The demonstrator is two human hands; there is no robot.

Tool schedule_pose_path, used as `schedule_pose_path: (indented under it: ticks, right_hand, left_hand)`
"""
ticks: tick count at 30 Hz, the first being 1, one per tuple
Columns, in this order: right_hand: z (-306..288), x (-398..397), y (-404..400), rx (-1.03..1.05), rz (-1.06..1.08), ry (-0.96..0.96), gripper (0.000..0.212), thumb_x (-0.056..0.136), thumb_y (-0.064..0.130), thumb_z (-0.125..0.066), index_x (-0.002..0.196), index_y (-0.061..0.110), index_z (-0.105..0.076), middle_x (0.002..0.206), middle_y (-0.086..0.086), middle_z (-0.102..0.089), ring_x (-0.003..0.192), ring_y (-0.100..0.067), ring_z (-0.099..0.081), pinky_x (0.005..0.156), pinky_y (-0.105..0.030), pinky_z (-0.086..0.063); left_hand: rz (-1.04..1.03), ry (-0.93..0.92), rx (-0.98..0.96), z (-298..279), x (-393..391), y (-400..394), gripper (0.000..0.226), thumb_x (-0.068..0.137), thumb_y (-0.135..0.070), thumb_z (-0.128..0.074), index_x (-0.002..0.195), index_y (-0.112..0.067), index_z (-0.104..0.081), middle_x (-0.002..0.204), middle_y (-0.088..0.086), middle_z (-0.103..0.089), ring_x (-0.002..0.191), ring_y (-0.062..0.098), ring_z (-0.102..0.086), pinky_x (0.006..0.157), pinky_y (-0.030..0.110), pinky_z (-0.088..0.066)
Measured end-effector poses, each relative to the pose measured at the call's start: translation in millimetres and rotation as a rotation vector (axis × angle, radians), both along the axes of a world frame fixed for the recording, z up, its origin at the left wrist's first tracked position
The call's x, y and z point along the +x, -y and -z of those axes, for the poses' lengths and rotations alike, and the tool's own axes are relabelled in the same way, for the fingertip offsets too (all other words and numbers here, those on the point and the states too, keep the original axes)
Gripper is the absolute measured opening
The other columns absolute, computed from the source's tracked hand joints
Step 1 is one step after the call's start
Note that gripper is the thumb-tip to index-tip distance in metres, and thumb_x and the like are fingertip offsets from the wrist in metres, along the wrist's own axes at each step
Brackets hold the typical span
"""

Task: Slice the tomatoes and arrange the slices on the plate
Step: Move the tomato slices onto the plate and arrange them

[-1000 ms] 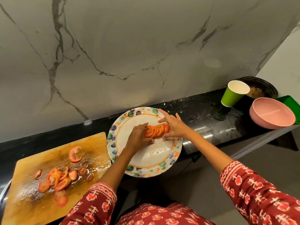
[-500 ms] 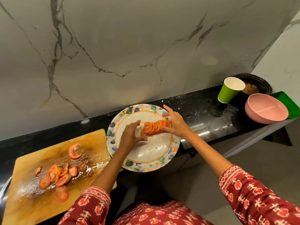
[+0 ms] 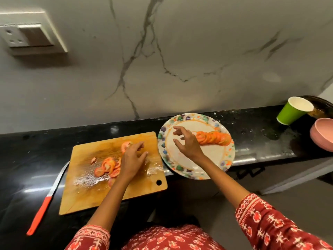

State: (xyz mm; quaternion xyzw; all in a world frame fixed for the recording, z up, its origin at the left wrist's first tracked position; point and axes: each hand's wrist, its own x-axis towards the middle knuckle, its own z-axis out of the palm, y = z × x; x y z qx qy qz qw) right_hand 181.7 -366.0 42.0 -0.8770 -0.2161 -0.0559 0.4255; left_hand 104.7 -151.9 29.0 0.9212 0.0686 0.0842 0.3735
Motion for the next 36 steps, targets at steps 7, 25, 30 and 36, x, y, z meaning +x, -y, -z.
schedule_pose_path:
  ticks: [7, 25, 30, 36]
  right_hand:
    - [8.5, -31.9, -86.6, -0.129, -0.189, -0.09, 0.043, 0.085, 0.012, -0.063, 0.126, 0.011, -0.05, 0.107, -0.007, -0.064, 0.101, -0.019, -0.06, 0.082, -0.033, -0.052]
    - [6.5, -56.4, -154.5, -0.477, -0.359, -0.105, 0.023, 0.085, 0.007, -0.061, 0.108, 0.007, -0.061, 0.089, -0.006, -0.063, 0.08, -0.011, -0.05, 0.076, -0.023, -0.039]
    - [5.7, -59.0, -150.0, -0.49, -0.313, -0.148, 0.025, 0.087, 0.007, -0.057, 0.111, 0.01, -0.061, 0.1, -0.006, -0.062, 0.09, -0.014, -0.054, 0.074, -0.023, -0.043]
    - [-14.0, -26.4, -178.1, -0.633, -0.3, -0.092, 0.04, 0.089, 0.003, -0.055, 0.128, 0.014, -0.052, 0.124, -0.008, -0.056, 0.116, -0.023, -0.051, 0.084, -0.028, -0.048]
  left_hand:
    - [-0.224, 0.086, 0.0, -3.1, -59.3, -90.5, 0.044, 0.079, -0.007, -0.069, 0.121, -0.006, -0.058, 0.118, 0.014, -0.063, 0.108, 0.028, -0.058, 0.094, 0.042, -0.047]
    - [-0.261, -0.002, -0.095, 7.8, -95.6, -125.4, 0.045, 0.076, -0.011, -0.074, 0.118, -0.005, -0.061, 0.112, 0.014, -0.066, 0.101, 0.023, -0.062, 0.085, 0.027, -0.046]
    - [-0.246, 0.036, -0.123, 3.1, -92.6, -118.4, 0.04, 0.079, -0.011, -0.071, 0.118, -0.005, -0.061, 0.113, 0.012, -0.065, 0.097, 0.016, -0.059, 0.081, 0.022, -0.044]
    - [-0.222, 0.019, -0.112, -2.6, -84.7, -117.0, 0.04, 0.082, -0.01, -0.067, 0.121, -0.006, -0.059, 0.12, 0.012, -0.062, 0.112, 0.02, -0.056, 0.086, 0.017, -0.038]
